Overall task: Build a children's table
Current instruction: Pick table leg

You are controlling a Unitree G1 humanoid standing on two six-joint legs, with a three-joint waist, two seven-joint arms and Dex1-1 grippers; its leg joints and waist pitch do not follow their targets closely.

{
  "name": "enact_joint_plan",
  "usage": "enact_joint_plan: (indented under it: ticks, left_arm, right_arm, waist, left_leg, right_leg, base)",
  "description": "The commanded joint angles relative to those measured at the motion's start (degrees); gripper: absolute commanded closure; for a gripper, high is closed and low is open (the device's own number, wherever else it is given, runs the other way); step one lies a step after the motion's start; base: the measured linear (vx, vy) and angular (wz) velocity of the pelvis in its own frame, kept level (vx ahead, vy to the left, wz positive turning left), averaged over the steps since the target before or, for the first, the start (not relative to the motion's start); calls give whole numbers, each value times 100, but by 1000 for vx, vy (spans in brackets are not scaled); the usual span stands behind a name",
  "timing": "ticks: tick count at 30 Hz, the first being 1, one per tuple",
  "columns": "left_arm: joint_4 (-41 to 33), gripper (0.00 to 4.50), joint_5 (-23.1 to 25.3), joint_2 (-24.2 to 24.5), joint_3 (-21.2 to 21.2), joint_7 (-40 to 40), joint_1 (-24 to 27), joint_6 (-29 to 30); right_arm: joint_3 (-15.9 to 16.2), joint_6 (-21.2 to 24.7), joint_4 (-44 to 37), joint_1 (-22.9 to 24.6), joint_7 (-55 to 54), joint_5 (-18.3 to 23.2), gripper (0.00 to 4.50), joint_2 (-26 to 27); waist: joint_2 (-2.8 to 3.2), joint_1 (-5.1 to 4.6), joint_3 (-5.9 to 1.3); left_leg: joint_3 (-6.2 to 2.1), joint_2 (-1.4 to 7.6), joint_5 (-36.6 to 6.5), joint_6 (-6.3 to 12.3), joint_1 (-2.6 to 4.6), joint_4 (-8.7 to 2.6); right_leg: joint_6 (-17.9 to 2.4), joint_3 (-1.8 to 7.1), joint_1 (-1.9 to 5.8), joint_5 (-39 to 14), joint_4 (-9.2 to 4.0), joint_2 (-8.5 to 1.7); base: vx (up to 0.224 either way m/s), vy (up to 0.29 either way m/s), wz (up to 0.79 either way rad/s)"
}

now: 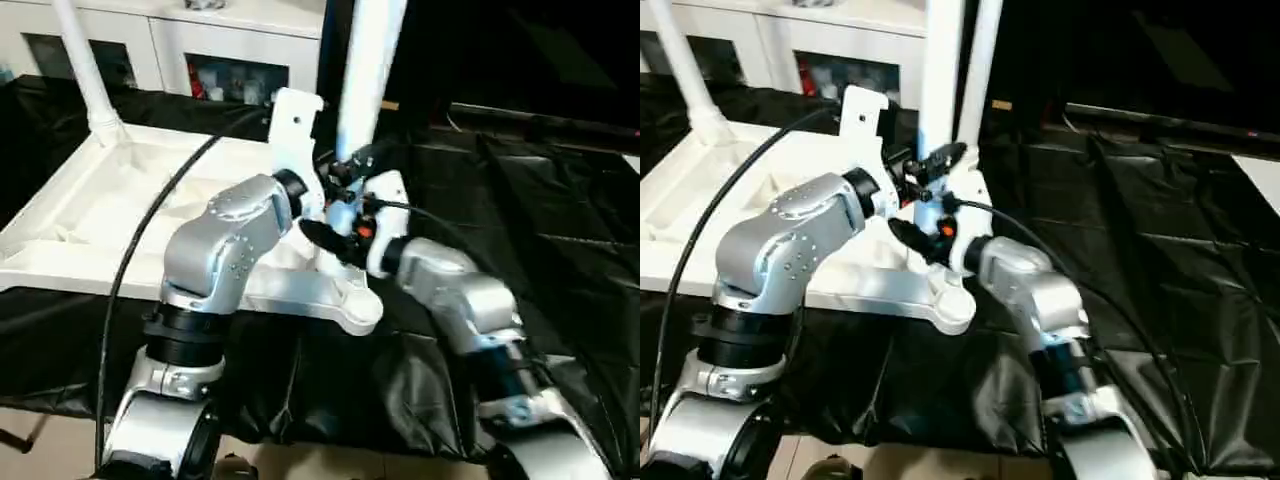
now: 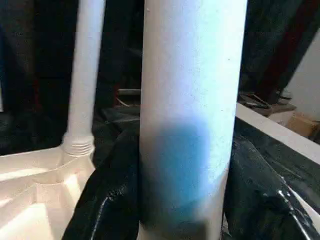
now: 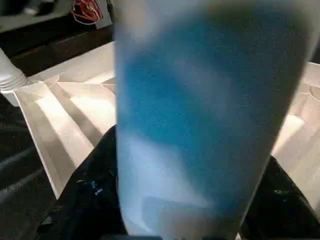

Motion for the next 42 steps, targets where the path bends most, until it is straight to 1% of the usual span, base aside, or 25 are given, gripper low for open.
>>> enact_joint_plan:
  ticks: [1,5,7,9,10,12,13,14,15,17,18,21,22,23,24,25,26,27,30,32,35,38,39,40,42]
  left_arm:
    - [-137,260,-24,-126,-75,48,-159,-37]
    - [-112,260,35,-117,-34,140,-169,-33]
    - [-79,191,-9,-93,24,103,-186,10]
    - [-88,188,-200,-131,175,22,-196,120]
    - [-66,163,-237,-140,230,10,-208,101]
    - [36,163,-276,-115,327,-16,-245,42]
    - [157,150,-523,-51,487,-262,-279,113]
    - [174,143,-564,-40,510,-305,-283,129]
    - [267,143,-857,79,616,-692,-293,279]
    - [295,143,-967,141,636,-869,-292,349]
    - [329,143,-1284,280,708,-1320,-278,543]
    - [354,143,-1647,408,821,-1773,-275,747]
    - [354,143,-1647,408,821,-1773,-275,747]
    - [355,143,-1760,456,845,-1949,-272,785]
    - [356,159,-1843,513,840,-2128,-270,795]
    - [349,169,-1882,552,816,-2233,-264,813]
    - [354,176,-1905,594,776,-2312,-266,812]
    - [374,179,-1951,628,743,-2364,-278,845]
    - [383,213,-2026,618,742,-2419,-288,871]
    - [381,224,-2061,610,744,-2448,-286,863]
    - [415,253,-2023,618,721,-2427,-293,800]
    - [432,260,-1963,624,703,-2356,-298,687]
    - [426,261,-1932,624,696,-2324,-301,649]
    - [417,262,-1890,624,686,-2280,-305,614]
    - [376,263,-1819,623,662,-2187,-312,549]
  right_arm:
    - [-115,-61,85,-99,-59,-49,212,-8]
    - [-98,-101,112,-117,-43,-52,239,0]
    - [-118,-113,72,-93,53,14,247,-30]
    - [-144,-89,-40,-46,273,115,251,-90]
    - [-134,-76,-103,-21,392,156,252,-133]
    - [-119,-30,-251,38,676,278,252,-228]
    - [-113,66,-491,126,1093,498,252,-378]
    - [-112,80,-528,140,1156,531,252,-401]
    - [-120,164,-751,224,1540,747,252,-555]
    - [-129,191,-831,256,1674,829,252,-612]
    - [-201,367,-1049,327,2099,1161,253,-773]
    - [-313,678,-1310,406,2637,1602,255,-1009]
    - [-313,678,-1310,406,2637,1602,255,-1009]
    - [-347,820,-1386,431,2797,1741,255,-1114]
    - [-367,940,-1465,461,2960,1862,255,-1224]
    - [-369,1012,-1512,478,3046,1922,255,-1291]
    - [-361,1061,-1557,497,3114,1979,255,-1357]
    - [-366,1141,-1619,519,3185,2069,255,-1425]
    - [-387,1266,-1696,542,3267,2181,255,-1487]
    - [-384,1333,-1745,555,3313,2236,255,-1530]
    - [-357,1307,-1773,558,3313,2217,255,-1572]
    - [-292,1031,-1696,523,3146,1954,255,-1547]
    - [-278,998,-1650,503,3101,1904,199,-1537]
    - [-266,982,-1606,483,3050,1859,185,-1530]
    - [-255,986,-1535,436,2901,1786,178,-1510]
  waist:
    - [55,-23,-437]
    - [56,-26,-435]
    - [70,-24,-437]
    - [68,-20,-441]
    - [65,-18,-439]
    - [65,-2,-446]
    - [59,10,-442]
    - [59,10,-442]
    - [48,16,-440]
    - [56,26,-443]
    - [62,21,-437]
    - [70,33,-444]
    - [74,31,-442]
    - [70,29,-440]
    - [62,46,-442]
    - [91,50,-441]
    - [79,48,-430]
    - [92,50,-435]
    - [73,52,-434]
    - [78,57,-436]
    - [64,65,-432]
    - [61,72,-437]
    - [57,71,-438]
    - [56,70,-440]
    - [32,63,-438]
  left_leg:
    - [-44,137,-1173,-326,84,-410]
    - [-48,132,-1208,-333,74,-414]
    - [-49,130,-1215,-332,78,-412]
    - [-42,125,-1203,-326,77,-403]
    - [-43,129,-1206,-310,81,-404]
    - [-37,120,-1183,-260,82,-391]
    - [-37,118,-1169,-222,77,-392]
    - [-37,118,-1169,-222,77,-392]
    - [-43,124,-1089,-192,63,-397]
    - [-32,120,-1092,-155,70,-385]
    - [-30,101,-1091,-131,74,-385]
    - [-39,126,-1118,-113,71,-384]
    - [-36,123,-1124,-111,69,-380]
    - [-41,132,-1139,-117,71,-386]
    - [-36,121,-1137,-90,80,-380]
    - [-38,127,-1133,-97,82,-381]
    - [-43,132,-1169,-121,76,-392]
    - [-45,133,-1202,-146,86,-389]
    - [-44,132,-1228,-175,80,-387]
    - [-46,137,-1221,-192,84,-386]
    - [-44,134,-1226,-211,79,-388]
    - [-48,135,-1203,-226,76,-386]
    - [-47,134,-1180,-228,71,-385]
    - [-47,134,-1169,-228,73,-383]
    - [-45,133,-1140,-217,68,-383]
  right_leg:
    - [-604,270,285,-1261,-395,-443]
    - [-582,270,291,-1287,-396,-444]
    - [-575,270,290,-1297,-398,-445]
    - [-602,271,296,-1253,-394,-442]
    - [-628,268,293,-1220,-396,-440]
    - [-638,269,302,-1155,-398,-433]
    - [-658,268,310,-1143,-400,-434]
    - [-658,268,310,-1143,-400,-434]
    - [-693,266,322,-1085,-384,-436]
    - [-726,267,315,-1108,-382,-434]
    - [-754,259,322,-1164,-396,-422]
    - [-847,255,322,-1181,-389,-442]
    - [-864,256,325,-1184,-390,-439]
    - [-878,253,320,-1216,-392,-442]
    - [-855,253,335,-1271,-407,-438]
    - [-863,259,324,-1270,-398,-440]
    - [-841,253,321,-1356,-410,-440]
    - [-846,252,315,-1401,-412,-446]
    - [-834,251,317,-1477,-421,-449]
    - [-823,250,314,-1504,-424,-451]
    - [-776,248,314,-1574,-434,-451]
    - [-714,249,311,-1662,-437,-461]
    - [-708,250,311,-1622,-433,-456]
    - [-710,250,312,-1600,-430,-456]
    - [-682,249,311,-1574,-424,-446]
  base:
    - [0,0,0]
    - [0,0,0]
    - [0,0,0]
    - [0,0,0]
    - [0,0,0]
    - [0,0,0]
    - [0,0,0]
    - [0,0,0]
    - [0,0,0]
    - [0,0,0]
    - [0,0,0]
    - [0,0,0]
    - [0,0,0]
    - [0,0,0]
    - [0,0,0]
    - [0,0,0]
    - [0,0,0]
    - [0,0,0]
    - [0,0,0]
    - [0,0,0]
    - [0,0,0]
    - [0,0,0]
    - [0,0,0]
    - [0,0,0]
    - [0,0,0]
